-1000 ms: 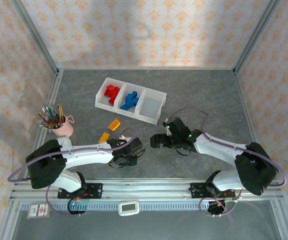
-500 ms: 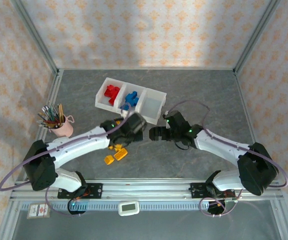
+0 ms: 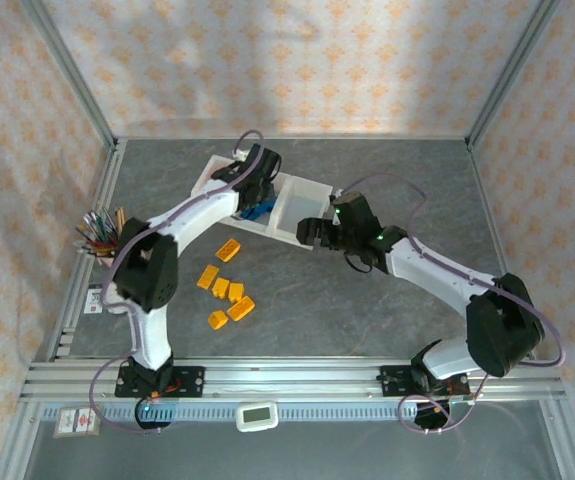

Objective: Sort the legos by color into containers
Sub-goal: Place the lego in the container, then pick up the lego from the bottom-center of the table.

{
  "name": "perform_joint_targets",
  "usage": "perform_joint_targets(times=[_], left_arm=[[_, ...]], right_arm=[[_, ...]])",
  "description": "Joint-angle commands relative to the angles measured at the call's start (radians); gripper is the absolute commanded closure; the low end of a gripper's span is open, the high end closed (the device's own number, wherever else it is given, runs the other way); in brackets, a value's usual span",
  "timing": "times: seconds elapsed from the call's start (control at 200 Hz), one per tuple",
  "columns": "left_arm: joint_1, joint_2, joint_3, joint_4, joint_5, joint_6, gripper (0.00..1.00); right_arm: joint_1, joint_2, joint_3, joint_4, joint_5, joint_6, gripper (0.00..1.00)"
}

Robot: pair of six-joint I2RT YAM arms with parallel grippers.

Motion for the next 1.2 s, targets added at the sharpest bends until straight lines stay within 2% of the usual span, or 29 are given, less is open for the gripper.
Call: perform_joint_targets(times=[0.0, 0.08, 0.17, 0.32, 0.4, 0.726, 0.871, 1.131, 1.191], left_arm=[[0.021, 0.096, 0.129, 0.025, 0.022, 0.058, 0.74], [0.032, 0.16, 0.209, -0.011, 0.017, 0.067, 0.59], [0.037, 0.183, 0.257, -0.048, 0.017, 0.079, 0.5], [0.037, 0.116, 0.206, -0.039, 0.027, 0.093, 0.41], [0.039, 0.058, 0.163, -0.042, 0.039, 0.088, 0.39], [0.039, -0.349, -0.219, 0.032, 0.093, 0.064, 0.29], [0.04, -0.534, -0.405, 0.037, 0.121, 0.029, 0.22], [0.04, -0.823, -0.645, -0.079, 0.114, -0.032, 0.03], [0.04, -0.877, -0.676, -0.128, 0.096, -0.083, 0.01]], right_arm=[[-0.004, 0.018, 0.027, 0.011, 0.032, -0.014, 0.0], [-0.004, 0.025, 0.029, 0.005, 0.032, -0.018, 0.0], [-0.004, 0.031, 0.035, -0.008, 0.03, -0.033, 0.0], [0.0, 0.029, 0.046, -0.019, 0.017, -0.054, 0.0], [0.013, 0.037, 0.066, -0.036, 0.021, -0.063, 0.0], [0.162, 0.068, 0.13, -0.113, 0.086, -0.087, 0.0], [0.251, 0.072, 0.136, -0.12, 0.126, -0.082, 0.0], [0.429, 0.155, 0.129, -0.1, 0.178, -0.067, 0.0], [0.464, 0.18, 0.13, -0.084, 0.184, -0.07, 0.0]])
